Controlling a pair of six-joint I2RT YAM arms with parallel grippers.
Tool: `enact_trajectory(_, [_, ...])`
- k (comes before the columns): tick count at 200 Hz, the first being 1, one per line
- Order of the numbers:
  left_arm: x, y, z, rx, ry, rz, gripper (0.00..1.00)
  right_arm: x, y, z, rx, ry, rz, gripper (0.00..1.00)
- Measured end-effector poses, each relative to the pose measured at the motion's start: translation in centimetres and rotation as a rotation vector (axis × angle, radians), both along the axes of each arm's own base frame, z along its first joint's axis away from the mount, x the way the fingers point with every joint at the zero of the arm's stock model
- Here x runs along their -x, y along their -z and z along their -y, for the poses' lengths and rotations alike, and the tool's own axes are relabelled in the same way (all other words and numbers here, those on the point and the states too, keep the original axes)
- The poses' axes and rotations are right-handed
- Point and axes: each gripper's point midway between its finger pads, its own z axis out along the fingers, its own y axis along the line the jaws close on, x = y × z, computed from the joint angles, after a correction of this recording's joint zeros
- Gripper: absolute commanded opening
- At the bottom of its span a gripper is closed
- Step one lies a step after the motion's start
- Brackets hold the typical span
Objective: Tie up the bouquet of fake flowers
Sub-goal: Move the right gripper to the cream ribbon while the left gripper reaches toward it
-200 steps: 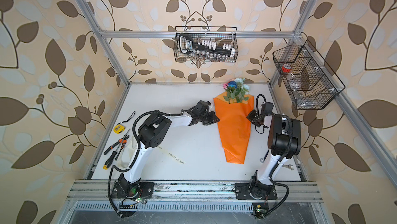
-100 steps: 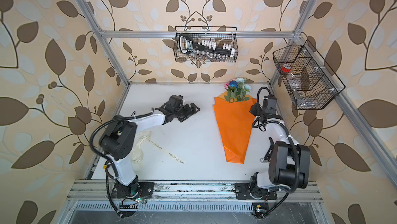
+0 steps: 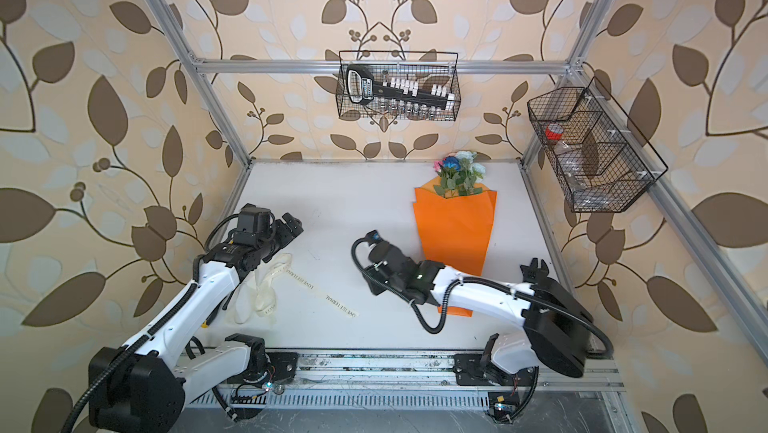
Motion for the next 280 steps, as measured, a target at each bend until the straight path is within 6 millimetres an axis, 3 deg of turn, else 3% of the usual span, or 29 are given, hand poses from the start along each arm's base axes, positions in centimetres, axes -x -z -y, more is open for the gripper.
enact_trajectory(22, [0.8,-0.5,-1.1,-0.038,-0.027,0.003,0.99,3.0,3.1,-3.7,0.105,-0.125,-0.026,0.50])
enact_trajectory(42, [1.1,-0.5,-1.5,-0.058,-0.040,-0.001,0.99,4.4,5.2,-5.9,0.177,-0.201,-0.031,0.50])
enact_trajectory(63, [1.2,-0.5,-1.6,-0.063,-0.043,-0.003,0.99,4.7,6.7,-6.9,0.225,-0.236,-0.036,0.52])
enact_trajectory(93, [1.2,-0.5,-1.9,-0.066,-0.051,-0.004,0.99,3.6,8.2,-8.5,0.277,-0.249,-0.021,0.51])
enact_trajectory(111, [1.1,-0.4,-1.9,-0.067,-0.051,-0.007,0.99,2.7,8.4,-10.1,0.276,-0.251,-0.001,0.42])
enact_trajectory(124, [1.1,-0.2,-1.9,-0.067,-0.052,-0.013,0.99,2.3,8.5,-11.0,0.270,-0.248,0.009,0.26])
enact_trajectory(134, [1.1,-0.1,-2.0,-0.068,-0.056,-0.017,0.99,2.1,8.6,-11.3,0.268,-0.248,0.014,0.14])
enact_trajectory(152, [1.0,0.1,-2.0,-0.068,-0.056,-0.022,0.99,1.5,8.7,-11.1,0.256,-0.213,0.003,0.03])
enact_trajectory(166, [0.9,0.3,-1.9,-0.064,-0.050,-0.031,0.99,0.3,8.8,-10.2,0.243,-0.164,-0.007,0.00])
enact_trajectory(183, [0.7,0.9,-1.6,-0.055,-0.036,-0.047,0.99,-2.1,8.7,-7.1,0.232,-0.060,-0.036,0.00])
enact_trajectory(202, [0.5,1.7,-0.7,-0.028,0.004,-0.074,0.99,-5.0,8.6,-1.5,0.241,0.099,-0.076,0.00])
enact_trajectory(221, [0.4,2.8,0.6,0.020,0.059,-0.110,0.99,-6.6,8.5,4.2,0.265,0.244,-0.112,0.00])
enact_trajectory(249, [1.0,4.8,1.9,0.074,0.110,-0.167,0.99,-4.6,8.4,9.4,0.330,0.324,-0.160,0.00])
enact_trajectory(280, [2.6,8.0,1.0,0.019,0.097,-0.289,0.99,-2.3,7.5,10.7,0.334,0.316,-0.200,0.00])
